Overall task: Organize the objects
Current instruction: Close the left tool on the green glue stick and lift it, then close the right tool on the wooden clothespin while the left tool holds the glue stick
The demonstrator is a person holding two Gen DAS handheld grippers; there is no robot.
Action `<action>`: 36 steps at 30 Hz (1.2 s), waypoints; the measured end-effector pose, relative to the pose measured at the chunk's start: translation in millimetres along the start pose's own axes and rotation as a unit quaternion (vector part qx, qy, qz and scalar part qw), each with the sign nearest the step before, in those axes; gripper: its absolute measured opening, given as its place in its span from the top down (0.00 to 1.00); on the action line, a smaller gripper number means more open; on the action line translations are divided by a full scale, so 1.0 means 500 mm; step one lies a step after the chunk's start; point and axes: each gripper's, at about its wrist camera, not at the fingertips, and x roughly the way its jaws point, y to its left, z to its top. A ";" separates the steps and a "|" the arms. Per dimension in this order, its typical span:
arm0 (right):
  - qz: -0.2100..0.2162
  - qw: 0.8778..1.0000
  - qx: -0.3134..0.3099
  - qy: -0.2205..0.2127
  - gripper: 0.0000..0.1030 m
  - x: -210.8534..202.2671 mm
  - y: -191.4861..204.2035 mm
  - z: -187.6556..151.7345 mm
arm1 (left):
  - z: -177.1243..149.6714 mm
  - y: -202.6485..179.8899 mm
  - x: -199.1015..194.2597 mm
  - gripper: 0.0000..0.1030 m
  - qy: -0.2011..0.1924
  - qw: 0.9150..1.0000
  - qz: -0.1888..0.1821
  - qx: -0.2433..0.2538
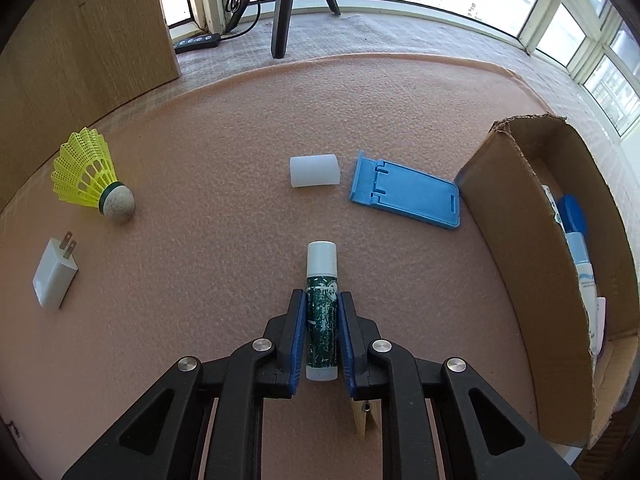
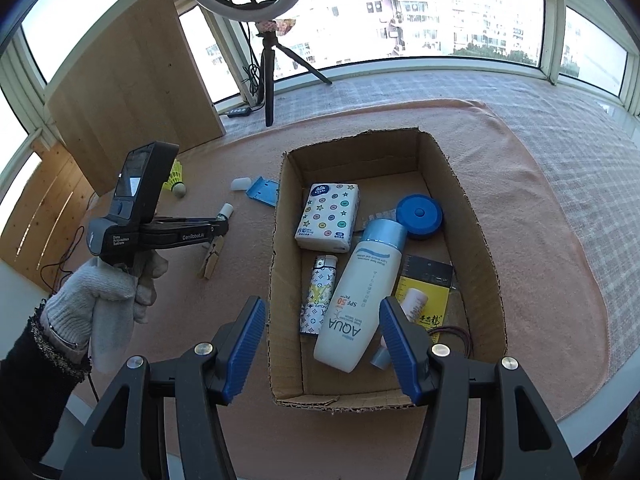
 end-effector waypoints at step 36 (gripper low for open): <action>0.018 0.985 -0.105 0.138 0.47 0.347 0.263 0.053 | -0.243 0.213 -0.128 0.60 0.008 0.995 -0.007 -0.101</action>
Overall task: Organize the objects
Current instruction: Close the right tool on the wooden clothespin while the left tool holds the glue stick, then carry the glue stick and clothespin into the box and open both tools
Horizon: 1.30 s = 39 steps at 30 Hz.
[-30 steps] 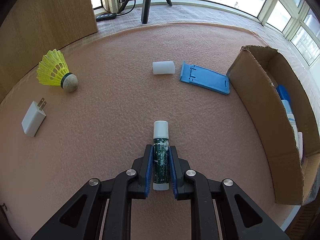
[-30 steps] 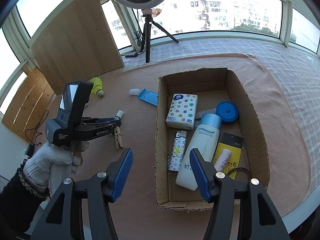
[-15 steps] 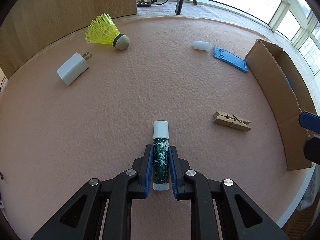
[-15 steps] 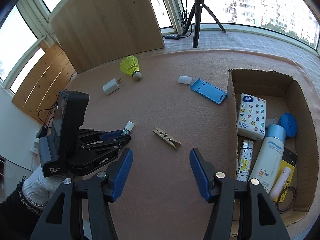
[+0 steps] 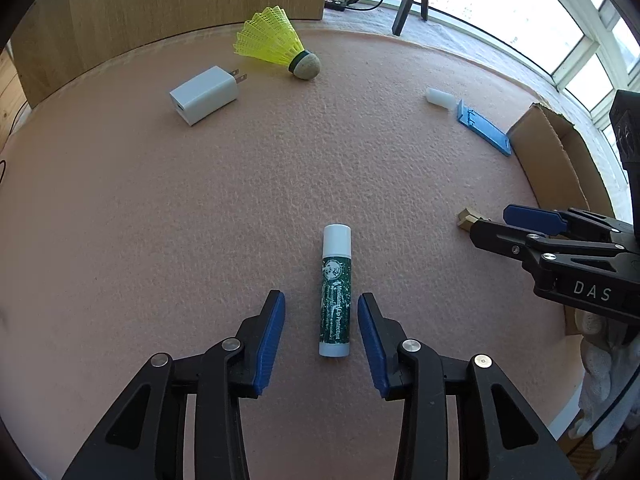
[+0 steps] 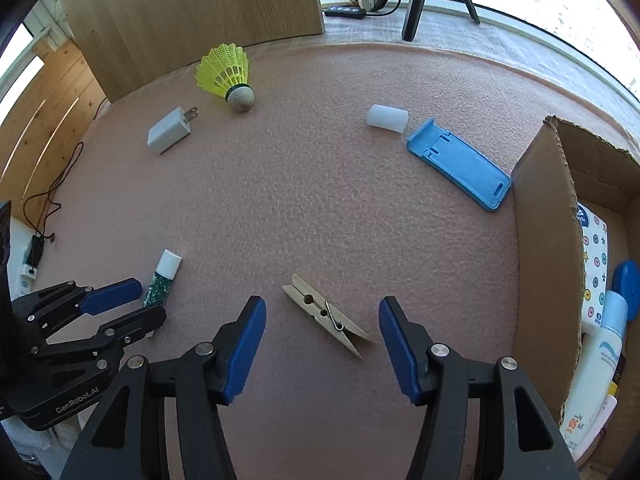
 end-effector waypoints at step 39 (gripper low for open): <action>0.023 0.995 0.043 -0.081 0.89 -0.166 -0.056 -0.100 | 0.050 -0.082 -0.028 0.84 -0.026 0.999 -0.040 0.014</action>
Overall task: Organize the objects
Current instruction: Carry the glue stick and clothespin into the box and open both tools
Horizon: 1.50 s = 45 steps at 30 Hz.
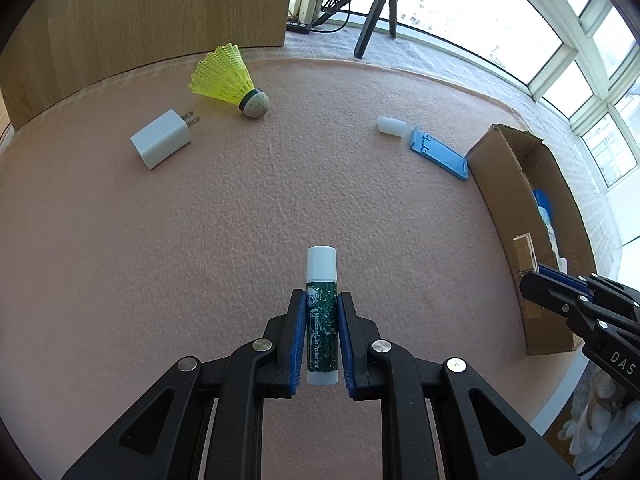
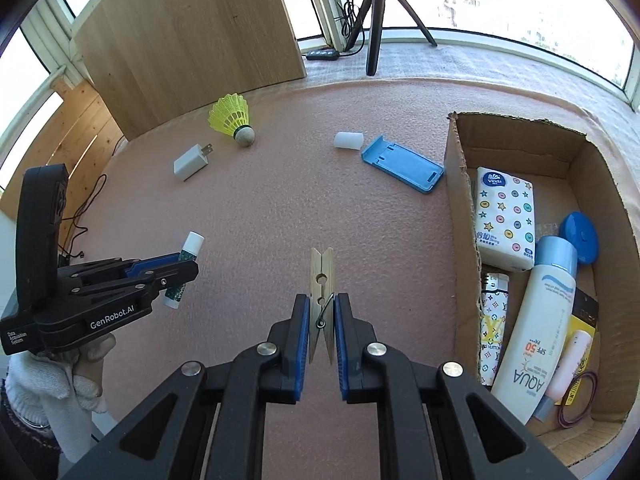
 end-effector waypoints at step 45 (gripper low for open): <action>-0.073 0.983 0.147 -0.079 0.54 -0.207 -0.314 -0.104 | 0.050 -0.484 0.035 0.57 0.010 0.978 -0.101 0.181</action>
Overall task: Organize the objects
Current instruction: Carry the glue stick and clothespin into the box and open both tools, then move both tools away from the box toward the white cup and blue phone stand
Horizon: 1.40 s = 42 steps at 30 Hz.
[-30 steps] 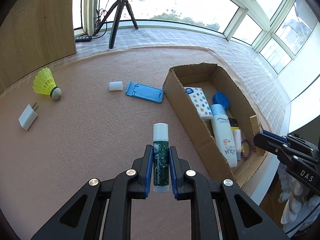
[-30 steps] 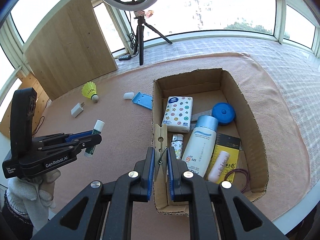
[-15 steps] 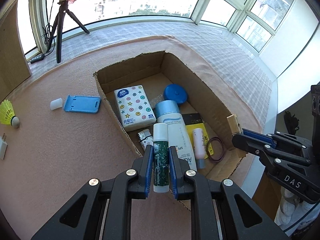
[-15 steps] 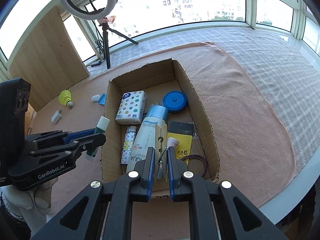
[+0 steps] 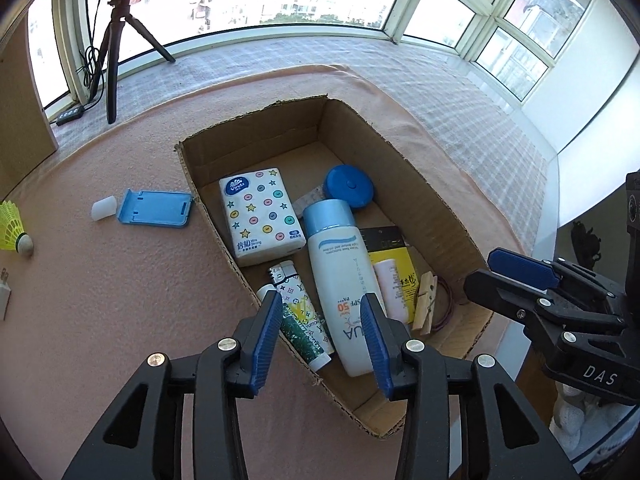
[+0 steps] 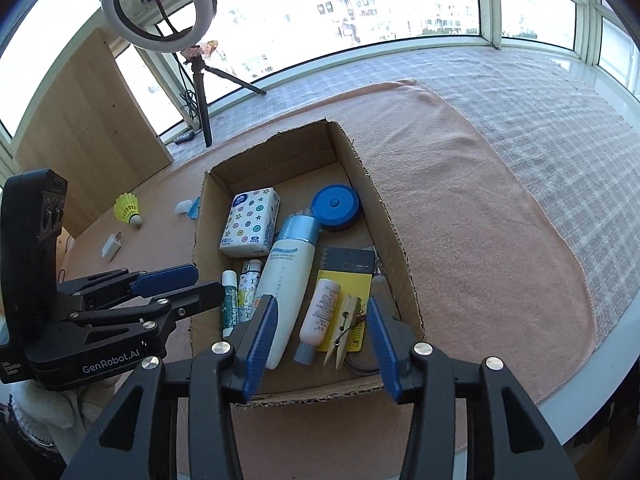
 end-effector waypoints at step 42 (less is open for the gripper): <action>0.062 0.994 -0.083 0.022 0.54 0.041 0.239 -0.008 | -0.142 0.303 -0.158 0.57 -0.024 0.989 0.077 -0.125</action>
